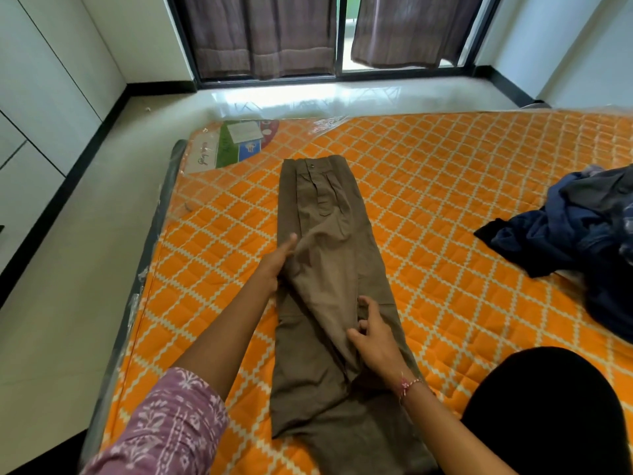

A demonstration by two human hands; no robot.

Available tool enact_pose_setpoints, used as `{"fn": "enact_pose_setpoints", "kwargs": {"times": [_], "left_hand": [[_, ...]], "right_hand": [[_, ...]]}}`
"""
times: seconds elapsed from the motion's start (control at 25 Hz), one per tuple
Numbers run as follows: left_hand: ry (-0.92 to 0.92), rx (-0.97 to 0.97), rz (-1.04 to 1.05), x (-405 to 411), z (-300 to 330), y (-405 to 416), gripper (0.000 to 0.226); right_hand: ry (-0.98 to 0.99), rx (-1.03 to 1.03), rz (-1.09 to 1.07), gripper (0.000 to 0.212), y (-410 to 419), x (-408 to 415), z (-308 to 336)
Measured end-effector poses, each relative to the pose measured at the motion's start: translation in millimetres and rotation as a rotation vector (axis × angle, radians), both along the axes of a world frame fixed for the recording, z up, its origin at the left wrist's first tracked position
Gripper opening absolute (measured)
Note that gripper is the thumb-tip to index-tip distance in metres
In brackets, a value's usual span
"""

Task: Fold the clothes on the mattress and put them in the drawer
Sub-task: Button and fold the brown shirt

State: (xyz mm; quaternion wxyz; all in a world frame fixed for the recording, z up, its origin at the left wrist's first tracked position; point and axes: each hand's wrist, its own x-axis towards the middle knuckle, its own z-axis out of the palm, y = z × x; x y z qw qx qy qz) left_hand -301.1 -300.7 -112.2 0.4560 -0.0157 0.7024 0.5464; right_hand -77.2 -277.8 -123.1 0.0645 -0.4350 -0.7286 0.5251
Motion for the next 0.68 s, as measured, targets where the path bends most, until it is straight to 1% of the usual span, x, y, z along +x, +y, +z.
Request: {"fn": "enact_pose_setpoints", "kwargs": {"times": [0.04, 0.08, 0.12, 0.16, 0.2, 0.24, 0.28, 0.32, 0.36, 0.4, 0.44, 0.48, 0.52, 0.6, 0.64, 0.68], "left_hand": [[-0.019, 0.067, 0.081, -2.8, 1.0, 0.3, 0.031], [0.037, 0.076, 0.137, -6.9, -0.9, 0.8, 0.025], [0.154, 0.017, 0.154, -12.0, -7.1, 0.9, 0.028], [0.310, -0.116, 0.108, -15.3, -13.7, -1.6, 0.031], [0.463, -0.286, 0.017, -16.8, -19.7, -4.1, 0.029], [0.569, -0.417, -0.104, -16.1, -24.5, -5.8, 0.025], [0.623, -0.480, -0.191, -15.5, -29.1, -4.7, 0.024], [0.643, -0.493, -0.233, -17.1, -32.5, -0.2, 0.025], [0.644, -0.474, -0.219, -19.0, -30.9, 4.7, 0.027], [0.654, -0.444, -0.184, -22.3, -30.2, 12.2, 0.028], [0.633, -0.401, -0.153, -24.8, -27.6, 20.2, 0.028], [0.597, -0.346, -0.118, -26.6, -25.9, 27.4, 0.027], [0.518, -0.278, -0.069, -31.4, -26.0, 36.5, 0.025], [0.300, -0.152, 0.041, -42.8, -23.5, 53.9, 0.026], [0.208, -0.115, 0.073, -46.7, -21.9, 61.1, 0.023], [0.155, -0.101, 0.095, -49.9, -20.6, 68.0, 0.014]], "right_hand": [[0.023, 0.009, -0.015, 0.063, 2.1, 3.1, -3.1], [0.027, 0.036, -0.015, 0.062, 5.9, 7.0, -3.7], [0.012, 0.059, 0.012, 0.066, 10.2, 11.0, -3.1], [-0.021, 0.046, 0.067, 0.071, 13.3, 15.7, 0.3], [-0.082, -0.009, 0.140, 0.075, 17.4, 19.1, 4.0], [-0.167, -0.068, 0.230, 0.073, 21.5, 20.7, 9.2], [-0.264, -0.058, 0.297, 0.066, 29.7, 18.1, 12.0], [-0.336, 0.034, 0.324, 0.055, 40.5, 10.9, 16.1], [-0.383, 0.173, 0.296, 0.047, 51.4, -0.3, 20.2], [-0.386, 0.286, 0.225, 0.043, 63.3, -16.3, 23.6], [-0.351, 0.336, 0.140, 0.040, 75.1, -35.7, 25.3], [-0.290, 0.323, 0.052, 0.038, 84.8, -55.5, 24.2], [-0.221, 0.242, -0.037, 0.037, 96.9, -77.8, 19.5], [-0.047, -0.055, -0.195, 0.035, 120.1, -116.2, 6.4], [0.042, -0.188, -0.288, 0.033, 129.0, -129.2, 0.1], [0.083, -0.251, -0.380, 0.031, 138.3, -137.8, -7.2]]}}
